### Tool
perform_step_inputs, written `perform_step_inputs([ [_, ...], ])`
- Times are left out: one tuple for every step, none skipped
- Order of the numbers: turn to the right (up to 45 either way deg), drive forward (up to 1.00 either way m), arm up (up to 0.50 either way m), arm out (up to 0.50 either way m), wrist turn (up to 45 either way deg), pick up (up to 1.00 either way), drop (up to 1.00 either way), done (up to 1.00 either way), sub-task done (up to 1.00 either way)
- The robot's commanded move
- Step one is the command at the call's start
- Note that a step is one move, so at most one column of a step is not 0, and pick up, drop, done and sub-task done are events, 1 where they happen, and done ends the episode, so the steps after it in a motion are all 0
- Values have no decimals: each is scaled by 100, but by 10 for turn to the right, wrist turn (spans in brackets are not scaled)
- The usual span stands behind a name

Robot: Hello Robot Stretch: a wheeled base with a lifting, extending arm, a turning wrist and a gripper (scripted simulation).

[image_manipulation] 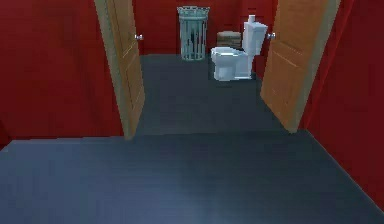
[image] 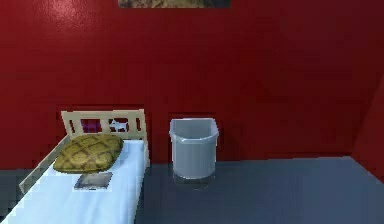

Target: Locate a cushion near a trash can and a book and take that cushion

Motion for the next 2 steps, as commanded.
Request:
perform_step_inputs([
  [0, 55, 0, 0, 0, 0, 0, 0, 0],
  [450, 0, 0, 0, 0, 0, 0, 0, 0],
])
